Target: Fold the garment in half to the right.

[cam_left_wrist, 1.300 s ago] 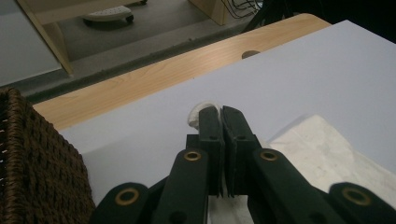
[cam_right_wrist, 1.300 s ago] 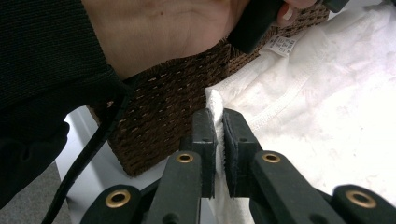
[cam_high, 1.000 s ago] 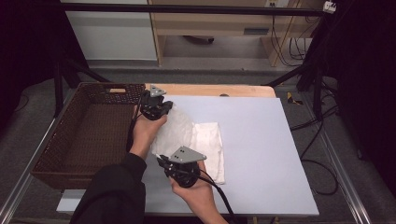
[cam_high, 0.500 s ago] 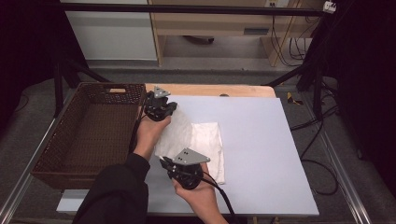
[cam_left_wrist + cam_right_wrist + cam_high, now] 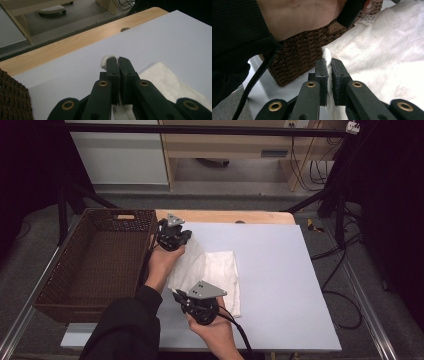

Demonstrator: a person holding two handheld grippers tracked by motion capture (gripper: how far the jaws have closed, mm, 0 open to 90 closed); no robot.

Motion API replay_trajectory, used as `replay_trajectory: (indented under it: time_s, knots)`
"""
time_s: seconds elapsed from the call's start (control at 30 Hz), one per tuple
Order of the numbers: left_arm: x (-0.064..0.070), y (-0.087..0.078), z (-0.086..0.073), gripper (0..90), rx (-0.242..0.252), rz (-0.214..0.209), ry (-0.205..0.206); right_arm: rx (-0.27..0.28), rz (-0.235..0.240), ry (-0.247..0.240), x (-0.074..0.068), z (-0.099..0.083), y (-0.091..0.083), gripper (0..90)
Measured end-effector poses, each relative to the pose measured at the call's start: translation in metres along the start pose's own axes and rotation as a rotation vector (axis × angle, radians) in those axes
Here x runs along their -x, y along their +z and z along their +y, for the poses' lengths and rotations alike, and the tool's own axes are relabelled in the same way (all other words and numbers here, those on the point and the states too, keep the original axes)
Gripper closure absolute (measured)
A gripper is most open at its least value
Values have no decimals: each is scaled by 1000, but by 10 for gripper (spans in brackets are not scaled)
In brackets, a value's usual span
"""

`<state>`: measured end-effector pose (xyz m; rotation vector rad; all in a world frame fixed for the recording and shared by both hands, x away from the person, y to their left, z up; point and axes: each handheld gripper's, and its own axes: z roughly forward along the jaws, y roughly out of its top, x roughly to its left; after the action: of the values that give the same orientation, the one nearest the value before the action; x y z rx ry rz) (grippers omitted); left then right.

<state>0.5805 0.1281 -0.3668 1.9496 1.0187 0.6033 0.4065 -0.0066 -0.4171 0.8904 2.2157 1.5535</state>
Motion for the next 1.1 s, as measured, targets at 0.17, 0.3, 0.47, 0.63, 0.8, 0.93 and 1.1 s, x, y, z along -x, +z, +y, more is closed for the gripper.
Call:
replay_trajectory:
  time_s: [0.17,0.3,0.47,0.63,0.8,0.93,1.1]
  knots:
    - [2,2,-1,874,-8,2,11,-3,2,7,0,-4,0,846]
    - [4,3,-2,874,-8,-1,16,-8,5,9,1,-5,0,846]
    - [7,6,-4,874,-17,-1,24,-10,8,10,2,-6,0,846]
    - [8,8,-5,874,-19,-5,26,-11,19,27,6,-7,-2,846]
    - [10,10,-7,873,-19,-10,25,-15,18,32,8,-11,-4,845]
    - [13,11,-7,873,-20,-16,30,-18,14,34,9,-14,-6,845]
    - [19,12,-7,872,-22,-20,46,-20,10,36,10,-17,-10,845]
